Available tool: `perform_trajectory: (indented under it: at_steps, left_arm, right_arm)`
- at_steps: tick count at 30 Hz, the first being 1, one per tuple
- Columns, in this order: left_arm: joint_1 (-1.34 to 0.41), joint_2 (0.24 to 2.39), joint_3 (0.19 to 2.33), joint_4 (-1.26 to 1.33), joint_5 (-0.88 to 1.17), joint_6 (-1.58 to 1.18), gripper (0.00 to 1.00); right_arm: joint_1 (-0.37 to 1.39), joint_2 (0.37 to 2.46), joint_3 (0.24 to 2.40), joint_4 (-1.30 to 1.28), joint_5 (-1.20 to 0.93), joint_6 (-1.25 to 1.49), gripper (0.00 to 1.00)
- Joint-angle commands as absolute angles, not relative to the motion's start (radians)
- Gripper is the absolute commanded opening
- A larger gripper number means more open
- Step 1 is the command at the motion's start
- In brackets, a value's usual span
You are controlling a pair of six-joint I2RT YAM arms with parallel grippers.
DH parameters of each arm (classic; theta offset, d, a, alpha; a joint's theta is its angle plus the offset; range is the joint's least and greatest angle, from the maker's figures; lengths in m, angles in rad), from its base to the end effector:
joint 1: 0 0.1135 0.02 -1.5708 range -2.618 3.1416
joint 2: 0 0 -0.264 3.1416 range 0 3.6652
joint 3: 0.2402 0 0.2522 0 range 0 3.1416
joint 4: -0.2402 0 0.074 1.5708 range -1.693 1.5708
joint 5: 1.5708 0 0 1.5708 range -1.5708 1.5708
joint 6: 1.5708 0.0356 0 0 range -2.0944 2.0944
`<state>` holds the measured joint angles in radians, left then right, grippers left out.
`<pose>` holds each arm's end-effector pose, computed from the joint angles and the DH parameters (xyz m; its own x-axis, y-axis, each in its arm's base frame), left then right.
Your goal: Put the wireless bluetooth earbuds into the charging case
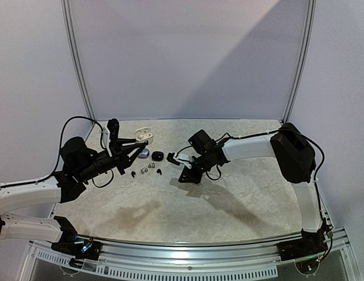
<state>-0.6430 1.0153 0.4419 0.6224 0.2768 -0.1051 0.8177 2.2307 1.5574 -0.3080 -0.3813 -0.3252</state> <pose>0.1760 -0.1440 0.2606 -0.0444 -0.0928 -0.9947 0.7949 0.5997 -0.0915 0.3120 0.3522 0.1273 -0.2771 -0.7292 -0.6256 -0.9574 0.2647 0.1155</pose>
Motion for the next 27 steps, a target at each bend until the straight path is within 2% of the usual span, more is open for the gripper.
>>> perform_trajectory:
  at_steps: [1, 7, 15, 27]
  left_arm:
    - [-0.633, 1.022, 0.457, 0.614, 0.282, -0.090, 0.00]
    - [-0.632, 1.023, 0.461, 0.611, 0.282, -0.086, 0.00]
    - [-0.632, 1.038, 0.473, 0.609, 0.291, -0.086, 0.00]
    - [-0.632, 1.047, 0.479, 0.597, 0.290, -0.087, 0.00]
  right_arm:
    - [0.824, 2.243, 1.561, -0.464, -0.449, -0.444, 0.12]
    - [0.823, 2.188, 1.476, -0.580, -0.532, -0.692, 0.11]
    - [0.834, 2.133, 1.427, -0.669, -0.544, -0.760, 0.09]
    - [0.842, 2.174, 1.521, -0.990, -0.670, -0.779, 0.09]
